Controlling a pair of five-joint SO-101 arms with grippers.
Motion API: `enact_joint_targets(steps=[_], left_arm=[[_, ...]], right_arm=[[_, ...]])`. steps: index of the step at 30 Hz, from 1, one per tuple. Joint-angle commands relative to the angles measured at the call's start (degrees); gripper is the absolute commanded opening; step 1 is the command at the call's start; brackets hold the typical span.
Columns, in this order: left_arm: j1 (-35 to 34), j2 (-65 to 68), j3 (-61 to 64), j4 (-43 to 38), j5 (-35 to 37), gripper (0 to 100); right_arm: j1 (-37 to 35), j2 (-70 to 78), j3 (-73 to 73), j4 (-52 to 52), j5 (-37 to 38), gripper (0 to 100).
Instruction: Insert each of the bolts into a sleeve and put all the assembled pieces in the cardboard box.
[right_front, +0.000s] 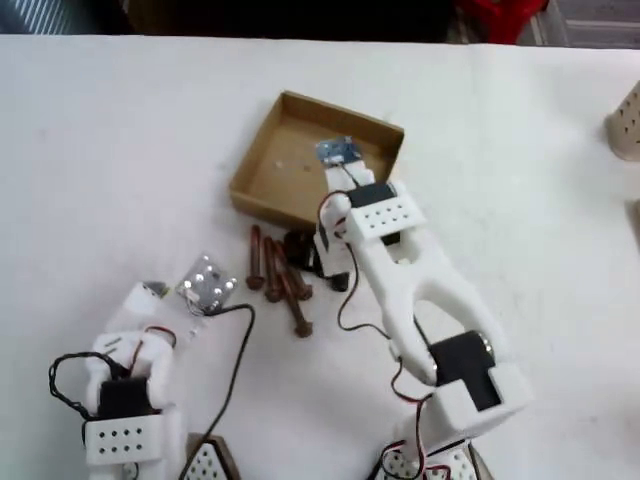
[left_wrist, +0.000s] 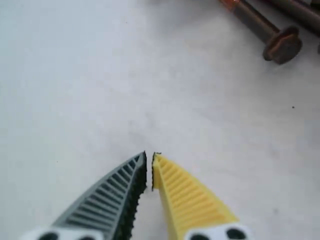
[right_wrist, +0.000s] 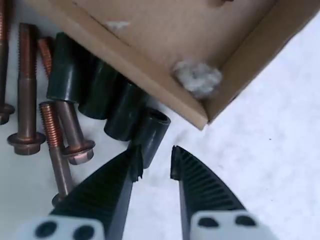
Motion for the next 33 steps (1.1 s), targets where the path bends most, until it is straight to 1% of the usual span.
enact_joint_targets(steps=[1,6,10,15,23,33], left_arm=[[0.9,-0.7,-0.4,0.3,-0.4,6],[0.9,-0.7,-0.4,0.3,-0.4,6],[0.9,-0.7,-0.4,0.3,-0.5,6],[0.9,-0.7,-0.4,0.3,-0.5,6],[0.9,-0.7,-0.4,0.3,-0.5,6],[0.9,-0.7,-0.4,0.3,-0.5,6]], right_arm=[[0.4,1.8,-2.2,-2.7,-1.3,8.5],[0.3,4.2,-2.4,-5.0,-1.4,12.1],[-0.3,5.8,-2.0,-6.3,-1.4,12.0],[-2.7,6.3,-2.0,-5.1,-1.4,12.0],[-1.7,8.7,-2.1,-4.9,-1.4,11.9],[-3.5,9.6,-2.9,-4.9,-0.9,11.9]])
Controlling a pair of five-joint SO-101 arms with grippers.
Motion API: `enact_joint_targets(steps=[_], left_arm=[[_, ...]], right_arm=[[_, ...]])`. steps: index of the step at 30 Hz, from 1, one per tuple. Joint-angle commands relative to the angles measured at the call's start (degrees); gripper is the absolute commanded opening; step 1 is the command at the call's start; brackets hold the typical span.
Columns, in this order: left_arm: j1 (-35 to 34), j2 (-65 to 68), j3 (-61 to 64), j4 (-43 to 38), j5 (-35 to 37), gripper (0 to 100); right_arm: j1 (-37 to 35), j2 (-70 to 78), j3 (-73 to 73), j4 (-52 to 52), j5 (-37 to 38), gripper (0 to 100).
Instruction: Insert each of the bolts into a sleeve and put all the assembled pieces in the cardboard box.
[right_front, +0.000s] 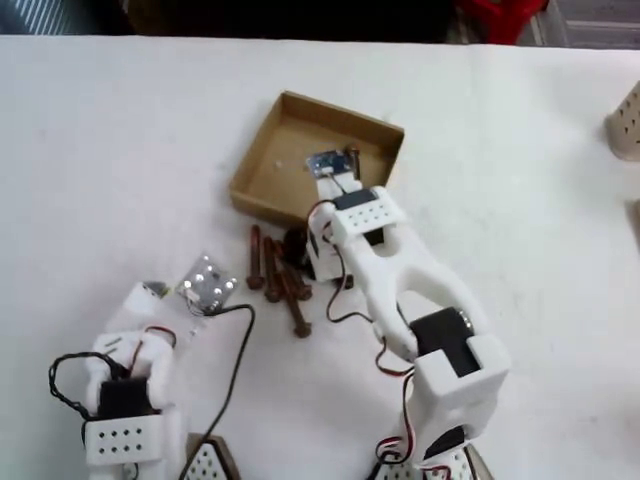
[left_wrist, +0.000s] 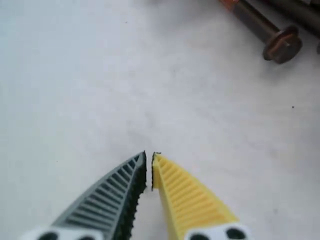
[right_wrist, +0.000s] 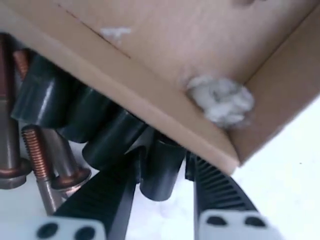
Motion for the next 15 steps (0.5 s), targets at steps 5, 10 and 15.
enact_joint_targets(steps=[5,10,15], left_arm=[[0.9,-0.7,-0.4,0.3,-0.5,6],[0.8,-0.7,-0.4,0.3,-0.5,6],[0.8,-0.7,-0.4,0.3,-0.4,6]], right_arm=[[-1.1,1.7,-2.0,0.2,-0.5,3.3],[-0.2,1.5,-2.5,1.8,-0.6,1.3],[3.1,-4.8,-3.3,7.5,-0.3,1.6]])
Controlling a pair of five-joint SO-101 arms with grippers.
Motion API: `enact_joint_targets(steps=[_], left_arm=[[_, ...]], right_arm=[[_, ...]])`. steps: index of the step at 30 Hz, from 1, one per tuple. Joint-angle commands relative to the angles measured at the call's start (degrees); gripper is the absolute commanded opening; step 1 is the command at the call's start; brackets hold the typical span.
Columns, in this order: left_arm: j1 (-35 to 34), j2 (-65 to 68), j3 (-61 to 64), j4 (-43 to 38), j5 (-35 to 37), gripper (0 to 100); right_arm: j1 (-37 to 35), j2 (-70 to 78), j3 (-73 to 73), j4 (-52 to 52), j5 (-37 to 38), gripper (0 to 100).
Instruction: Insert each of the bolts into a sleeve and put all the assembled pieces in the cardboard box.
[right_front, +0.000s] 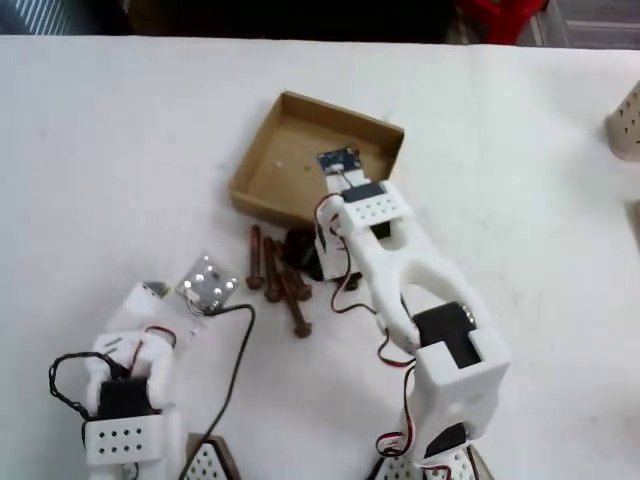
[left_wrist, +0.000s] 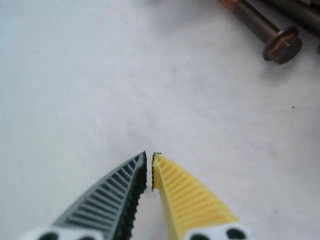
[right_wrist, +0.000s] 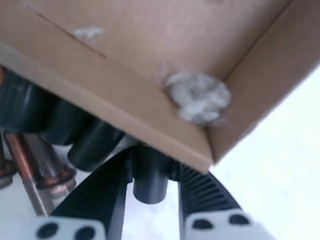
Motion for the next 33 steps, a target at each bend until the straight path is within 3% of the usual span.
enact_joint_targets(steps=[1,11,16,20,26,33], left_arm=[[0.8,-0.7,-0.4,0.3,-0.4,6],[0.7,-0.8,-0.4,-1.8,2.2,6],[0.8,-0.7,-2.4,-2.4,4.7,6],[0.9,-0.7,-8.4,4.0,5.3,6],[2.8,-0.7,-19.6,13.7,8.4,6],[5.1,0.7,-21.7,14.9,8.5,6]], right_arm=[[2.3,-7.4,-0.9,4.0,-0.2,1.6],[6.7,-28.5,13.5,5.3,0.0,1.7],[13.0,-34.5,20.4,2.5,7.4,1.7],[17.2,-35.6,25.6,-3.0,8.0,1.7],[20.7,-35.3,26.4,-3.3,8.1,1.7],[22.2,-35.5,26.4,-3.2,8.1,1.7]])
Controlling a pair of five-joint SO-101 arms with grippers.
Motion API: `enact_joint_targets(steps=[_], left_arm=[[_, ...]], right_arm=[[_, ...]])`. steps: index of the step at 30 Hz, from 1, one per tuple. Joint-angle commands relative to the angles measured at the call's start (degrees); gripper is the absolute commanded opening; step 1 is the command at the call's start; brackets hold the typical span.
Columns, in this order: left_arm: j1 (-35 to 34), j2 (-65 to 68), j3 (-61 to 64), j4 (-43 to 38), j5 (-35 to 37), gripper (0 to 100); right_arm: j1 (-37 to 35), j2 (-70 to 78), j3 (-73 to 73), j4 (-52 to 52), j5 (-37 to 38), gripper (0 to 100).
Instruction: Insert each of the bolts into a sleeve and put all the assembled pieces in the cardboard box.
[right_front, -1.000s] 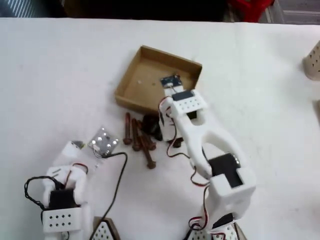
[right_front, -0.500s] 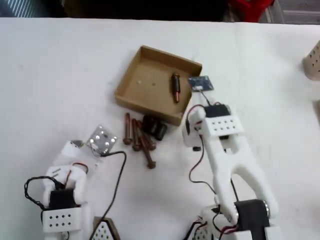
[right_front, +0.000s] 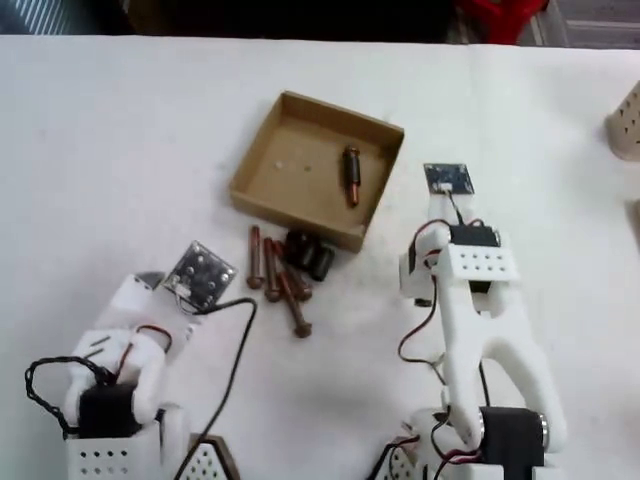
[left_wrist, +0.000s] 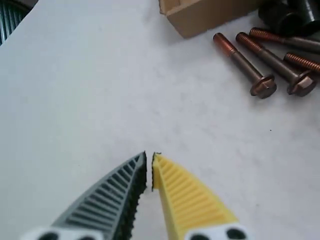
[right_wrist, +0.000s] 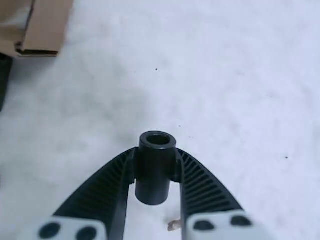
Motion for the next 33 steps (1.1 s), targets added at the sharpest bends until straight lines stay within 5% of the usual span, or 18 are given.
enact_joint_targets(steps=[1,10,16,27,33], left_arm=[[0.7,2.1,-4.7,0.1,1.6,6],[1.7,29.3,-24.6,0.1,13.5,6],[9.4,47.0,-32.0,-2.2,18.9,6],[12.7,72.4,-40.1,-16.0,45.5,10],[13.0,83.6,-47.7,-19.0,46.5,18]], right_arm=[[0.7,-2.4,-0.3,-0.4,0.7,1.7],[0.7,-2.3,-0.3,-0.7,0.7,1.7],[0.7,-2.3,-0.3,-0.7,0.7,1.7],[0.7,-2.3,-0.3,-0.7,0.7,1.7],[0.7,-2.3,-0.3,-0.7,0.7,1.7]])
